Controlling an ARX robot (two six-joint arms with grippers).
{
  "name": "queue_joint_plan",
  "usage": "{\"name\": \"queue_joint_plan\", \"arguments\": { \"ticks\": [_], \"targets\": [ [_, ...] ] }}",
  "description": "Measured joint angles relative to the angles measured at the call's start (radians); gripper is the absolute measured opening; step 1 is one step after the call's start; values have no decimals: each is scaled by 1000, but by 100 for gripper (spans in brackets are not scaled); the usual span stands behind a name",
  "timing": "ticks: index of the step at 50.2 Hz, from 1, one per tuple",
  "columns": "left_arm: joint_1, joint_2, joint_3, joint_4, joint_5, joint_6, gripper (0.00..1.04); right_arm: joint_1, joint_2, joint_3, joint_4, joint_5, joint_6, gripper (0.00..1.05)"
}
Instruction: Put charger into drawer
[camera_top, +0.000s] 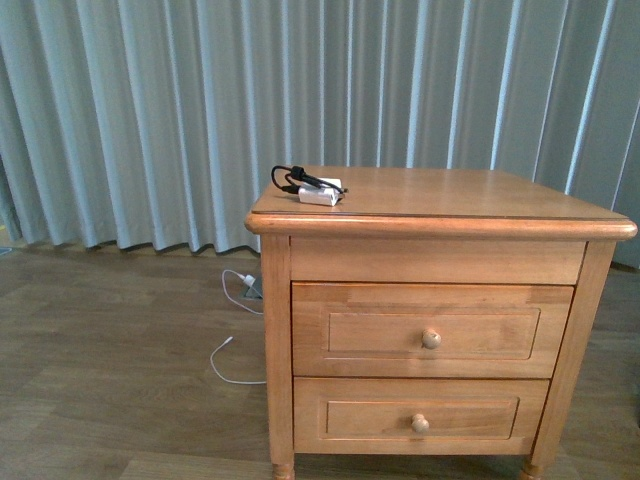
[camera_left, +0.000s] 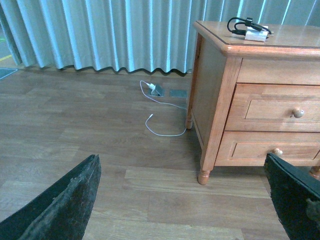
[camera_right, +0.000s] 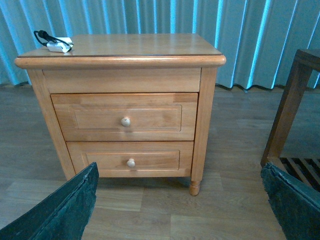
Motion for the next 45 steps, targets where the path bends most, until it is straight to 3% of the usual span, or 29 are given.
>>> {"name": "queue_joint_plan", "arguments": {
  "ticks": [45],
  "targets": [
    [0,0,0,0,0,0,99,0,0,0,0,0,0,97]
  ]
}}
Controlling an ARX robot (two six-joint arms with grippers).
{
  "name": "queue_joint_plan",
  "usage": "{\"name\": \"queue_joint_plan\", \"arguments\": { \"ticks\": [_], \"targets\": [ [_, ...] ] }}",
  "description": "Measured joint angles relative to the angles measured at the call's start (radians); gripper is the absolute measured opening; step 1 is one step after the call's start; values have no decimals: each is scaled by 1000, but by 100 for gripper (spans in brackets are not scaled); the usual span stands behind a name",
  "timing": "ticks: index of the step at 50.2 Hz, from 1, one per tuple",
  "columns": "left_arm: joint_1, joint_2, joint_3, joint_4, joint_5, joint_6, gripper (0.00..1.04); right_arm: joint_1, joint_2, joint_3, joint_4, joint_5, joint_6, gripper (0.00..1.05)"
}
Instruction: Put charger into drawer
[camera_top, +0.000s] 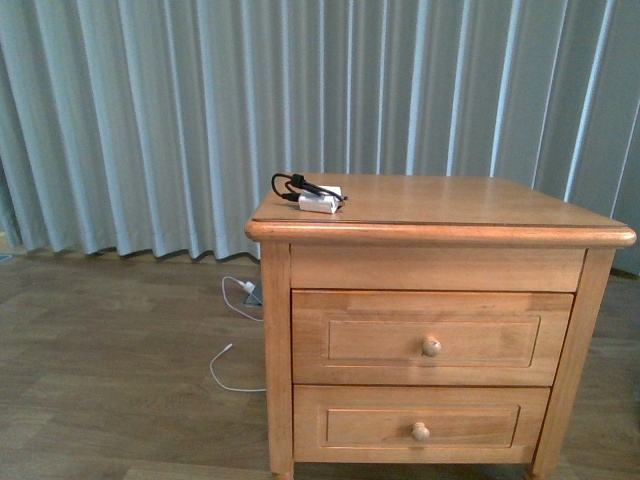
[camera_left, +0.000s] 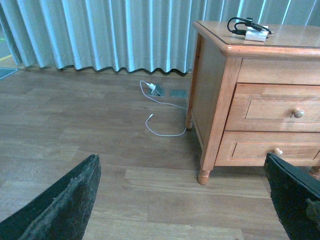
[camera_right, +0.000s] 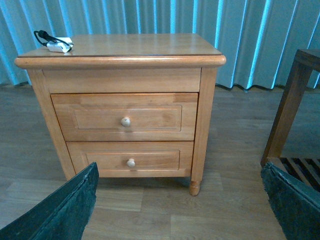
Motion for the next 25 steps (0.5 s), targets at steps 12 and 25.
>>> {"name": "queue_joint_plan", "arguments": {
  "ticks": [12,25],
  "targets": [
    [0,0,0,0,0,0,99,31,192,57,-95,3,-80,97],
    [0,0,0,0,0,0,99,37,716,172,294,-58,-54,97]
  ]
}}
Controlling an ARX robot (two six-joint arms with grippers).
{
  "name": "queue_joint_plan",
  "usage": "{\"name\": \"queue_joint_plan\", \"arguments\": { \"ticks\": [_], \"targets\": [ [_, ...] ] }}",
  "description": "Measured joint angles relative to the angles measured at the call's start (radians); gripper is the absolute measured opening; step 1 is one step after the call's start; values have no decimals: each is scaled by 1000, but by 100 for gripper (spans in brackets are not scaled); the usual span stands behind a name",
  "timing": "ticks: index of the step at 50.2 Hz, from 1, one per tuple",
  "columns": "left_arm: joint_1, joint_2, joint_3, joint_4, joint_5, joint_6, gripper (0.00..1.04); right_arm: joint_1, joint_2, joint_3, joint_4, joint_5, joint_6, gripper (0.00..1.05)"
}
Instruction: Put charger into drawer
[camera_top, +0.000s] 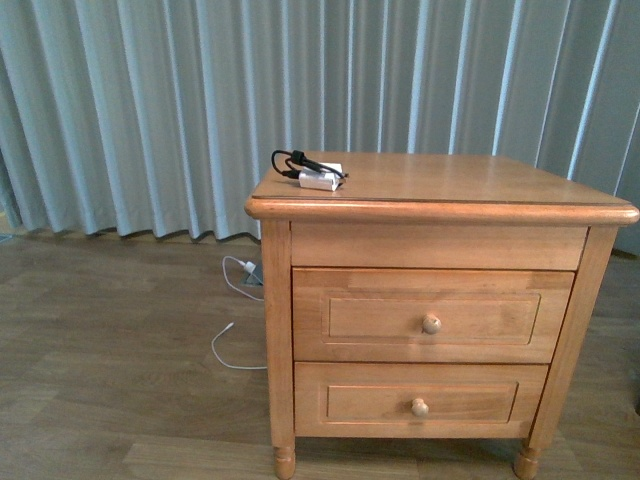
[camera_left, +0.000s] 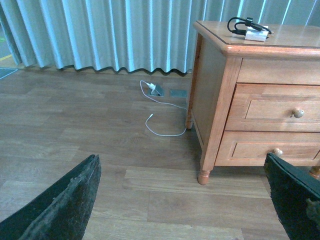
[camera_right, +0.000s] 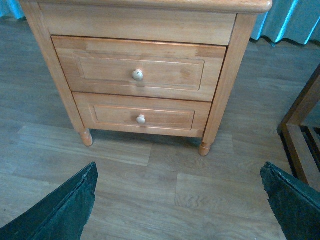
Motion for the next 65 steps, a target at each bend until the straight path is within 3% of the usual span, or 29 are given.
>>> {"name": "queue_joint_plan", "arguments": {
  "ticks": [13,31,44,65],
  "targets": [
    [0,0,0,0,0,0,99,63,495,174,270,41,-21,97],
    [0,0,0,0,0,0,99,142,985,437,452,108,-42,97],
    [0,0,0,0,0,0,99,168,1246,650,505,153,-37,97],
    [0,0,0,0,0,0,99,192,1578,1037,458,190,42,97]
  ]
}}
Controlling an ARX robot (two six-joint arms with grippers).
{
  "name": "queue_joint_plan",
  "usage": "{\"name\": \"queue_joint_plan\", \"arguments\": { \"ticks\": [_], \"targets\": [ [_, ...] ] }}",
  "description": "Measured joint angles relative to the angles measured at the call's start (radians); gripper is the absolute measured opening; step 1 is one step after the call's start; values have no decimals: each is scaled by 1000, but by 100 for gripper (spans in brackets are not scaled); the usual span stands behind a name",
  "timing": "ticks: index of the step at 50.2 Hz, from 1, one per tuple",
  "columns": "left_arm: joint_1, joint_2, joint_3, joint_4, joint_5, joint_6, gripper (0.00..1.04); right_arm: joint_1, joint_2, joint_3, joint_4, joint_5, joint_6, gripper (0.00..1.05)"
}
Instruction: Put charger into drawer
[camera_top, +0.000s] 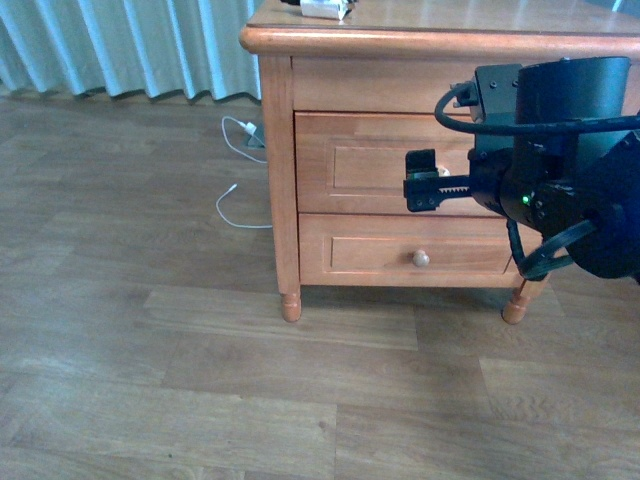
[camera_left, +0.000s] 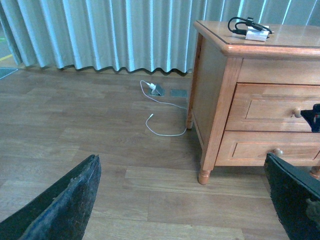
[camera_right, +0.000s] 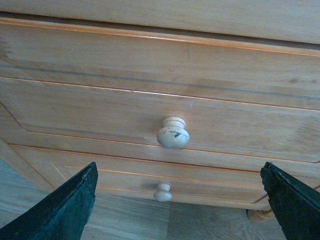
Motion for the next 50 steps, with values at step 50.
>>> {"name": "queue_joint_plan", "arguments": {
  "ticks": [50],
  "targets": [
    [0,0,0,0,0,0,99,-11,261,328,-73,10,43,97]
  ]
}}
